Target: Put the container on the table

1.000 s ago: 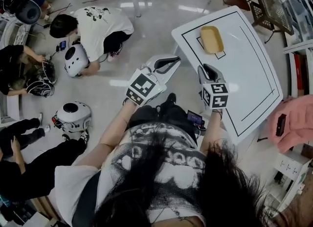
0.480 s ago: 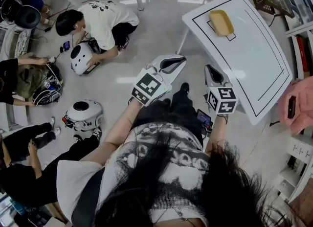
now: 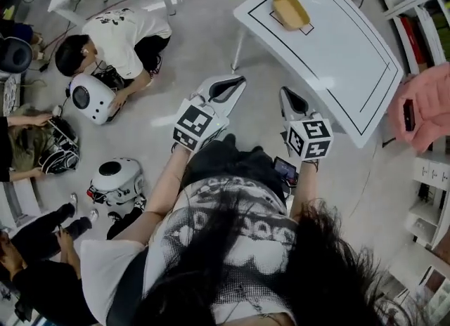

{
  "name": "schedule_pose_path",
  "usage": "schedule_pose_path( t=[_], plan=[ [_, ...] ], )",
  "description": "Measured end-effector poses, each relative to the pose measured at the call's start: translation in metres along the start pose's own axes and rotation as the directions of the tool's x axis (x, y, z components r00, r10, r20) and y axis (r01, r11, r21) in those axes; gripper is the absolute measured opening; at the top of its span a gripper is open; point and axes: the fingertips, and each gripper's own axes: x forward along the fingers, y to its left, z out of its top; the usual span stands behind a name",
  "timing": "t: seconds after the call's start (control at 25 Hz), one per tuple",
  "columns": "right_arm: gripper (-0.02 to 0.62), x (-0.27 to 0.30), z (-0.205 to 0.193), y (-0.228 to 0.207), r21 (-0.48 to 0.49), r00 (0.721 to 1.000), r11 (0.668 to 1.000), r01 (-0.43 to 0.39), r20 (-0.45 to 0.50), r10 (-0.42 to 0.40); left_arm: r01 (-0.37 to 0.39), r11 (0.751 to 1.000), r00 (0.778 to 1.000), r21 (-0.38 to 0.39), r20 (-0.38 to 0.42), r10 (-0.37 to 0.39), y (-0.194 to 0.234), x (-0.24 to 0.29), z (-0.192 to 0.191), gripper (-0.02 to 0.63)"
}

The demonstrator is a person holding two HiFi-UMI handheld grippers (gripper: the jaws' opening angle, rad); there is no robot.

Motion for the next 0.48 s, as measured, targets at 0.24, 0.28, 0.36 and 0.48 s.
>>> schedule_pose_path(
  t=[0.24,0.28,0.36,0.48],
  plan=[
    [0.002,-0.036,-0.007,-0.005,0.024,0.999,0.999,0.029,0.019,-0.03,0.025,0.999,0.999,0.02,-0.024,-0.025,-0.026,0.001,0.007,0.0],
    [0.002,-0.041,-0.007,-0.004,0.027,0.999,0.999,0.035,0.026,-0.035,0.033,0.999,0.999,0.03,-0.026,-0.032,-0.03,0.001,0.009,0.0],
    [0.0,-0.054,-0.009,-0.005,0.027,0.998,0.999,0.044,0.038,-0.045,0.047,0.998,0.999,0.049,-0.018,-0.046,-0.041,0.004,0.016,0.0],
    [0.0,-0.076,-0.015,-0.007,0.028,0.996,0.997,0.068,0.059,-0.07,0.08,0.994,0.997,0.069,-0.001,-0.08,-0.064,0.011,0.024,0.0]
  ],
)
